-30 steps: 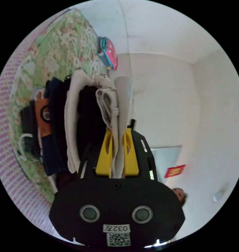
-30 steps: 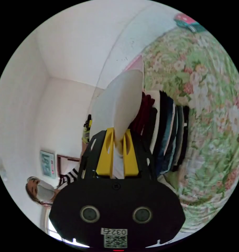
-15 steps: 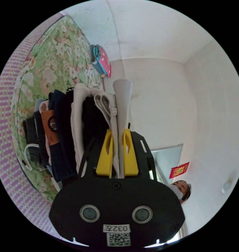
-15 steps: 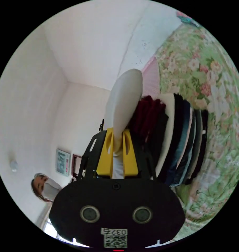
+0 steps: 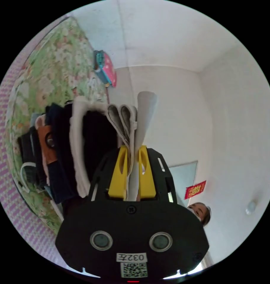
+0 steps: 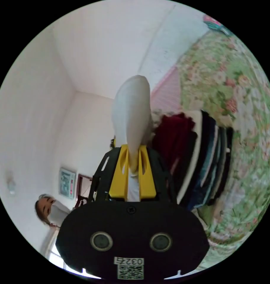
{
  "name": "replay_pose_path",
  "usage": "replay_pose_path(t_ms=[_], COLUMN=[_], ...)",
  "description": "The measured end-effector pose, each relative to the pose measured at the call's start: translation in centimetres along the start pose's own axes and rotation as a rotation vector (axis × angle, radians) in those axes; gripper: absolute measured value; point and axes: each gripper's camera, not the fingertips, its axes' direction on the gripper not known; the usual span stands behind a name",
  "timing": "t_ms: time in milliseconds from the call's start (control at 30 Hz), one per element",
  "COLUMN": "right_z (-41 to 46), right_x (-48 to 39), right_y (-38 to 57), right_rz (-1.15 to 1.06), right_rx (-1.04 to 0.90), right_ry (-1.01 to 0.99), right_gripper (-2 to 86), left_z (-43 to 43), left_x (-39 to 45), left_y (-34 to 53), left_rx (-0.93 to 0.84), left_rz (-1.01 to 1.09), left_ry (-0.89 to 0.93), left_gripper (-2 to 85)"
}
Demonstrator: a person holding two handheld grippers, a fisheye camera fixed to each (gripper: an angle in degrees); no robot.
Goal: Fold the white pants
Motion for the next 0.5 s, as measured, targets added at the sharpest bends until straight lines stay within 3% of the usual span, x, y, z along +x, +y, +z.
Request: replay_pose_path(t_ms=[67, 133, 300, 367, 433, 500], right_z=[1.5, 2.2, 1.7, 0.6, 0.1, 1.5], right_x=[4.0, 6.3, 0.1, -3.6, -10.3, -15.6], right_y=[0.5, 1.7, 3.1, 4.3, 6.3, 7.8], right_rz=[0.112, 0.157, 0.05, -0.001, -0.121, -0.287], right_rx=[-0.016, 0.036, 0.038, 0.075, 0.165, 0.233], right_ry=[-0.024, -0.243, -0.156, 0.026, 0.416, 0.541], right_gripper=[5.4, 6.0, 10.6, 9.8, 7.3, 5.5], left_z=[0.2, 0.4, -1.1, -2.9, -5.1, -5.1], left_x=[-5.4, -9.4, -9.5, -8.7, -5.5, -1.5], left_y=[0.5, 1.7, 4.1, 5.7, 8.5, 11.2], left_rx=[-0.015, 0.004, 0.023, 0.071, 0.182, 0.274], left_rz=[-0.073, -0.08, 0.022, 0.08, 0.227, 0.397], left_ry=[0.033, 0.16, 0.056, -0.045, -0.273, -0.471], left_gripper=[5.6, 5.5, 3.2, 2.7, 1.1, 0.0])
